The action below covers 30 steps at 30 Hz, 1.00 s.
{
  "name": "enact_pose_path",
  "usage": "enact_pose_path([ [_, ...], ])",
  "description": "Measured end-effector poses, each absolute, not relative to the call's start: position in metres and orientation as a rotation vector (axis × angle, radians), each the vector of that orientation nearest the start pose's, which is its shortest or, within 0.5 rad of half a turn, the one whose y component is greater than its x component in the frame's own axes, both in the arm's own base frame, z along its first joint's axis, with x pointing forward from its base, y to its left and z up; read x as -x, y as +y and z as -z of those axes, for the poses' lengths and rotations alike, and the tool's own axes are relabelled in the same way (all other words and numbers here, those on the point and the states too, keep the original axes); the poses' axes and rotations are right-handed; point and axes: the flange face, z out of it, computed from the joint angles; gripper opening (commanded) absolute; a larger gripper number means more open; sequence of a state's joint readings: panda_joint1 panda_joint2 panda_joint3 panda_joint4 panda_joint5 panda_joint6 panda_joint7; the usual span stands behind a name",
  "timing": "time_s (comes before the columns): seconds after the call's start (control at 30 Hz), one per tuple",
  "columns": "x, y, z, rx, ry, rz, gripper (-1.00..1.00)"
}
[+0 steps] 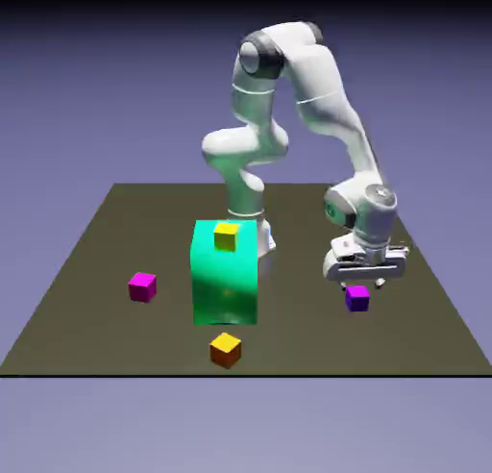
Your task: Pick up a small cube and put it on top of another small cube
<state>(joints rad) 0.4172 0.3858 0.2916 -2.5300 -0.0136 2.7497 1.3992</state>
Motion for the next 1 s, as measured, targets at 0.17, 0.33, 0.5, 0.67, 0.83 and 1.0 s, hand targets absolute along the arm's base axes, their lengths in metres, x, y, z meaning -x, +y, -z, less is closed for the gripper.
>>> enact_pose_path([
  [0.17,-0.324,0.294,-0.146,3.018,1.085,-0.266,-1.0],
  [0.33,-0.328,0.294,-0.189,3.019,1.084,-0.266,-1.0],
  [0.5,-0.451,0.171,-0.208,2.917,1.288,-0.279,-1.0],
  [0.67,-0.521,0.0,-0.233,2.81,1.486,-0.281,-1.0],
  [0.83,-0.525,-0.05,-0.203,2.781,1.538,-0.281,-1.0],
  [1.0,-0.523,-0.05,-0.19,2.783,1.539,-0.28,1.0],
])
